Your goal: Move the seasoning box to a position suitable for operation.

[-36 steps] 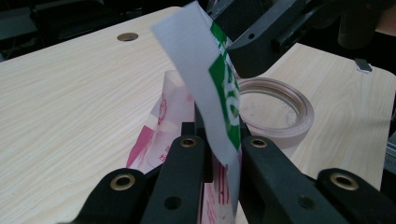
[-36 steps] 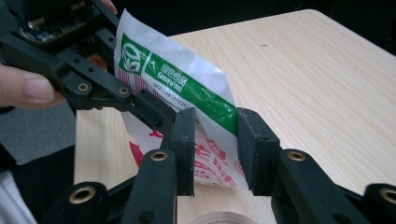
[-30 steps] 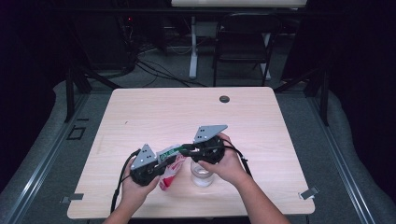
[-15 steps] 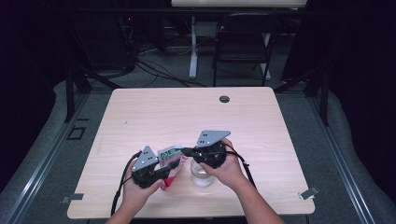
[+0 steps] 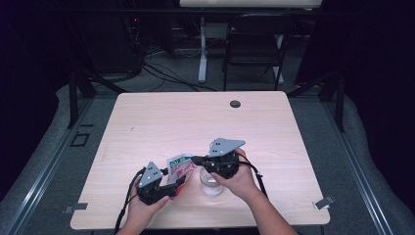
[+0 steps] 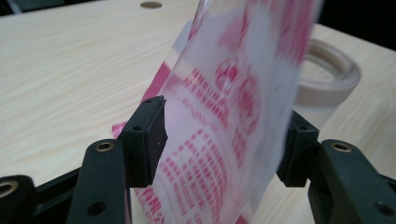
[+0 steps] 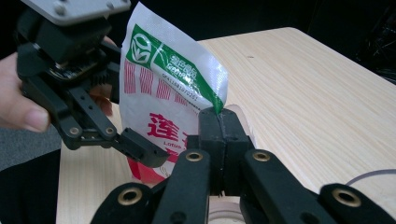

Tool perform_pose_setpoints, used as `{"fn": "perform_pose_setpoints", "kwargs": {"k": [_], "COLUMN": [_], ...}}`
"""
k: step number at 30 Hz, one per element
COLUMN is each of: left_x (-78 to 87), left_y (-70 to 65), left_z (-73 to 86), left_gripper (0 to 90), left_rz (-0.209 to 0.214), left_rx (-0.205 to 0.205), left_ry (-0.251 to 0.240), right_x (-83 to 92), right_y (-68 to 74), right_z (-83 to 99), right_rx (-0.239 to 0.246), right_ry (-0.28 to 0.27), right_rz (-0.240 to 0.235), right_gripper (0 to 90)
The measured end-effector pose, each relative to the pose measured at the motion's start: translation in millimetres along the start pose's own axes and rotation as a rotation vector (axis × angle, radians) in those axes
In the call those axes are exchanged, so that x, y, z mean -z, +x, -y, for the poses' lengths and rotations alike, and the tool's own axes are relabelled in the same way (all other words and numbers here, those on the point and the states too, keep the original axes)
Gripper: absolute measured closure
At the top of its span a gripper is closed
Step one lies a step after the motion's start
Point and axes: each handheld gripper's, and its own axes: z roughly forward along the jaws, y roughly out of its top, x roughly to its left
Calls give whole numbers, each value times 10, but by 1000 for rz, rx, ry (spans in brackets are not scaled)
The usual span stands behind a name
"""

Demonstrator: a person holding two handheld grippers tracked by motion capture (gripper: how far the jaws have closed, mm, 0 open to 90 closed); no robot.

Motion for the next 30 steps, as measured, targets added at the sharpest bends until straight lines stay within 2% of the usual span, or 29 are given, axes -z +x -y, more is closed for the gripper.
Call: {"fn": "perform_pose_setpoints", "kwargs": {"k": [3, 5, 7, 10, 14, 17, 20, 30], "left_x": [-37, -65, -97, -134, -180, -216, -273, -354], "left_y": [24, 34, 51, 79, 90, 98, 123, 136], "left_z": [57, 92, 129, 183, 218, 252, 292, 323], "left_gripper": [351, 318, 310, 289, 244, 231, 223, 213], "left_rz": [-5, -16, -16, -35, -51, -54, -40, -45], "left_rx": [24, 25, 51, 69, 64, 78, 113, 109], "left_ry": [19, 33, 39, 50, 74, 82, 112, 171], "right_x": [2, -2, -5, -5, -4, -3, 0, -1], "right_y": [-6, -4, -3, -1, 1, 5, 11, 19], "right_z": [9, 10, 9, 8, 5, 5, 8, 13], "right_rx": [-5, -7, -6, -5, -3, -1, -3, -2], "right_ry": [-5, -11, -13, -14, -15, -16, -16, -20], "right_rz": [-5, -7, -7, -8, -11, -12, -12, -15], "right_gripper": [900, 900, 900, 900, 900, 900, 900, 898]}}
